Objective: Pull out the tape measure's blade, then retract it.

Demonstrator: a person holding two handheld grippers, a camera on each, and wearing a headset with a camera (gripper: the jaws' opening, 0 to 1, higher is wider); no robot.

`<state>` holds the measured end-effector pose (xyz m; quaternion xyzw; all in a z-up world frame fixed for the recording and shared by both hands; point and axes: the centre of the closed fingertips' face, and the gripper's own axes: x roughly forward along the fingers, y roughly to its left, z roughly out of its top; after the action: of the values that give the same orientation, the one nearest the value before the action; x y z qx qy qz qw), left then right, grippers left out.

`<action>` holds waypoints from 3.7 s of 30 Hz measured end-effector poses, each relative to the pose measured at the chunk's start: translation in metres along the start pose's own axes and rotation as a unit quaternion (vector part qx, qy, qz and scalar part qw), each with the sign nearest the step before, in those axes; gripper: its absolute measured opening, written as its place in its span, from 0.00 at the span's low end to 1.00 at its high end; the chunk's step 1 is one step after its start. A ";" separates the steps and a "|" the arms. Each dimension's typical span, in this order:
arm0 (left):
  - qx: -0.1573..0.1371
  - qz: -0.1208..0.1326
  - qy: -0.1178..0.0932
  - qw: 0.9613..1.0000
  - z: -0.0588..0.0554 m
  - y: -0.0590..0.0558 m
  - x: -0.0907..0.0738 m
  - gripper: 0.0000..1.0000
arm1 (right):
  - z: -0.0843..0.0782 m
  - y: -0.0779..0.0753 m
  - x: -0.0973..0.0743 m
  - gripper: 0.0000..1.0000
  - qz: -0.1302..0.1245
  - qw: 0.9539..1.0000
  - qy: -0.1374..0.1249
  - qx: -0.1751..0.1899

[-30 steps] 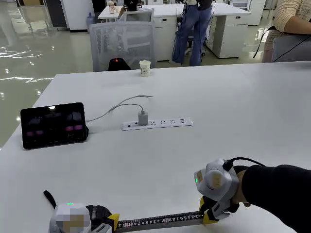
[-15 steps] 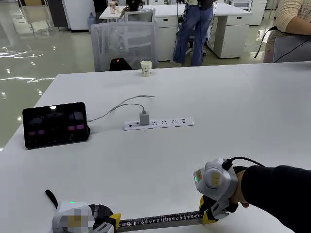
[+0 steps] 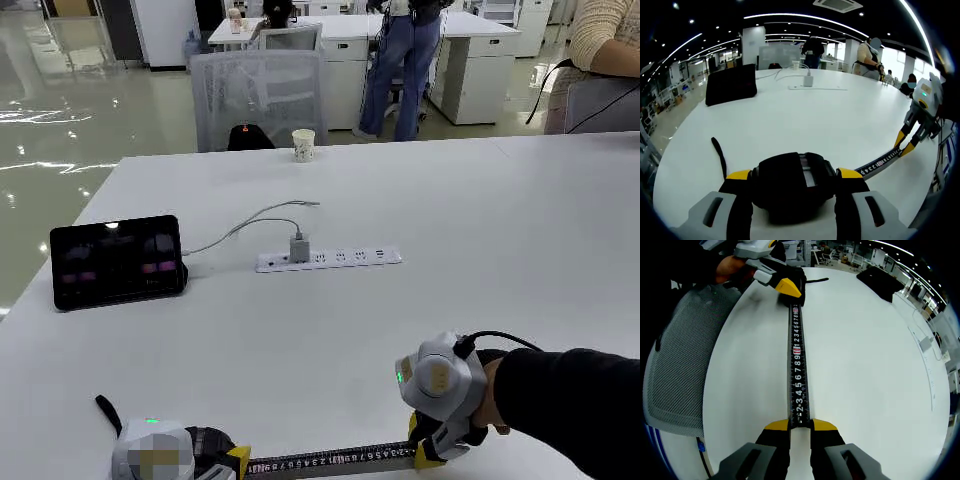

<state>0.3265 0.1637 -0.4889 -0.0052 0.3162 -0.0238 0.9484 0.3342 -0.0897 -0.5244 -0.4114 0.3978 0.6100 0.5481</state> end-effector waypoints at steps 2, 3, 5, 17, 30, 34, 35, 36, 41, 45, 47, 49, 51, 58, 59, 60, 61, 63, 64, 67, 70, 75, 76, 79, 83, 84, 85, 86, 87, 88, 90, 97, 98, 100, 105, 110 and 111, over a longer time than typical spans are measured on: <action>0.000 0.000 0.001 1.000 0.000 0.000 0.000 0.61 | 0.001 0.001 0.000 0.11 -0.001 1.000 0.001 0.001; 0.001 0.000 0.001 1.000 0.000 0.000 0.000 0.61 | 0.001 0.001 0.000 0.11 -0.002 1.000 0.001 0.001; 0.001 -0.001 0.002 1.000 0.000 0.000 0.000 0.61 | 0.001 0.001 0.001 0.12 -0.003 1.000 0.003 -0.001; 0.002 -0.001 0.002 1.000 0.000 0.001 0.001 0.61 | 0.003 0.001 0.001 0.12 -0.009 1.000 -0.003 0.010; 0.000 -0.002 0.002 1.000 0.000 0.001 0.001 0.61 | 0.009 0.002 0.003 0.12 -0.009 1.000 0.006 0.007; 0.000 -0.001 0.003 1.000 0.000 0.000 0.000 0.61 | 0.010 0.002 0.004 0.12 -0.009 1.000 0.006 0.011; 0.000 -0.001 0.003 1.000 0.000 0.000 0.000 0.61 | 0.011 0.002 0.004 0.12 -0.010 1.000 0.005 0.013; 0.000 -0.002 0.003 1.000 -0.001 0.000 0.000 0.61 | 0.011 0.002 0.004 0.12 -0.010 1.000 0.005 0.014; 0.000 -0.002 0.004 1.000 0.000 0.000 0.000 0.61 | 0.013 0.002 0.005 0.12 -0.010 1.000 0.004 0.019; 0.000 -0.002 0.004 1.000 -0.001 0.000 0.000 0.61 | 0.016 0.003 0.005 0.12 -0.009 1.000 0.004 0.018; -0.001 -0.002 0.005 1.000 -0.001 0.000 0.000 0.61 | 0.017 0.003 0.005 0.12 -0.008 1.000 0.006 0.018; -0.001 -0.002 0.005 1.000 -0.001 0.000 0.000 0.61 | 0.018 0.003 0.006 0.12 -0.008 1.000 0.007 0.019; 0.000 -0.002 0.005 1.000 -0.001 0.001 0.001 0.61 | 0.019 0.002 0.007 0.12 -0.008 1.000 0.007 0.020; -0.001 -0.001 0.006 1.000 -0.001 0.001 0.001 0.61 | 0.022 0.002 0.007 0.12 -0.009 1.000 0.008 0.025; -0.001 -0.001 0.006 1.000 -0.001 0.001 0.001 0.61 | 0.023 0.002 0.008 0.12 -0.009 1.000 0.008 0.024; -0.001 -0.001 0.007 1.000 -0.002 0.001 0.001 0.61 | 0.022 0.001 0.008 0.12 -0.009 1.000 0.009 0.025; -0.001 -0.001 0.007 1.000 -0.001 0.001 0.001 0.61 | 0.023 0.002 0.009 0.12 -0.008 1.000 0.011 0.026; -0.001 -0.002 0.007 1.000 -0.001 0.001 0.002 0.61 | 0.025 0.001 0.009 0.12 -0.008 1.000 0.011 0.026; -0.001 -0.002 0.007 1.000 -0.001 0.001 0.002 0.61 | 0.026 0.001 0.010 0.12 -0.009 1.000 0.011 0.025; -0.001 -0.002 0.007 1.000 -0.001 0.001 0.002 0.61 | 0.027 0.000 0.011 0.12 -0.010 1.000 0.010 0.025; 0.000 -0.002 0.007 1.000 -0.001 0.001 0.002 0.61 | 0.028 0.001 0.010 0.12 -0.010 1.000 0.010 0.025; 0.000 -0.002 0.006 1.000 -0.001 0.002 0.002 0.61 | 0.030 0.001 0.011 0.12 -0.010 1.000 0.007 0.024; 0.000 -0.001 0.006 1.000 -0.001 0.002 0.002 0.61 | 0.030 0.001 0.011 0.12 -0.010 1.000 0.006 0.024; -0.001 -0.001 0.006 1.000 0.000 0.002 0.002 0.61 | 0.031 0.002 0.011 0.12 -0.011 1.000 0.005 0.023; -0.001 -0.001 0.006 1.000 0.000 0.002 0.002 0.61 | 0.033 0.001 0.012 0.12 -0.011 1.000 0.004 0.024; -0.001 -0.001 0.006 1.000 -0.001 0.002 0.002 0.61 | 0.033 0.001 0.012 0.12 -0.011 1.000 0.004 0.023; 0.000 -0.001 0.006 1.000 -0.001 0.002 0.002 0.61 | 0.033 0.002 0.012 0.12 -0.011 1.000 0.004 0.023; 0.000 -0.001 0.006 1.000 0.000 0.002 0.002 0.61 | 0.034 0.001 0.012 0.12 -0.011 1.000 0.004 0.022; 0.000 -0.001 0.006 1.000 0.000 0.002 0.002 0.61 | 0.034 0.002 0.013 0.12 -0.012 1.000 0.004 0.023; 0.000 -0.001 0.007 1.000 0.000 0.002 0.002 0.61 | 0.035 0.002 0.013 0.12 -0.012 1.000 0.004 0.023; 0.000 -0.001 0.006 1.000 0.000 0.002 0.002 0.61 | 0.035 0.001 0.014 0.12 -0.013 1.000 0.003 0.022; 0.001 -0.001 0.007 1.000 -0.001 0.002 0.002 0.61 | 0.036 0.003 0.014 0.12 -0.014 1.000 0.003 0.024; 0.001 -0.001 0.007 1.000 0.000 0.002 0.002 0.61 | 0.036 0.003 0.014 0.12 -0.014 1.000 0.003 0.026; 0.001 -0.001 0.007 1.000 0.000 0.002 0.002 0.61 | 0.037 0.003 0.014 0.12 -0.014 1.000 0.004 0.026; 0.002 -0.001 0.007 1.000 -0.001 0.003 0.001 0.61 | 0.040 0.003 0.015 0.12 -0.016 1.000 0.003 0.026; 0.003 0.000 0.007 1.000 0.000 0.003 0.001 0.61 | 0.043 0.003 0.015 0.12 -0.016 0.999 0.004 0.027; 0.003 0.000 0.007 1.000 0.000 0.003 0.001 0.61 | 0.044 0.003 0.015 0.12 -0.017 0.999 0.003 0.027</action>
<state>0.3269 0.1664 -0.4895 -0.0027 0.3228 -0.0251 0.9461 0.3277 -0.0440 -0.5237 -0.4048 0.4086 0.5885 0.5682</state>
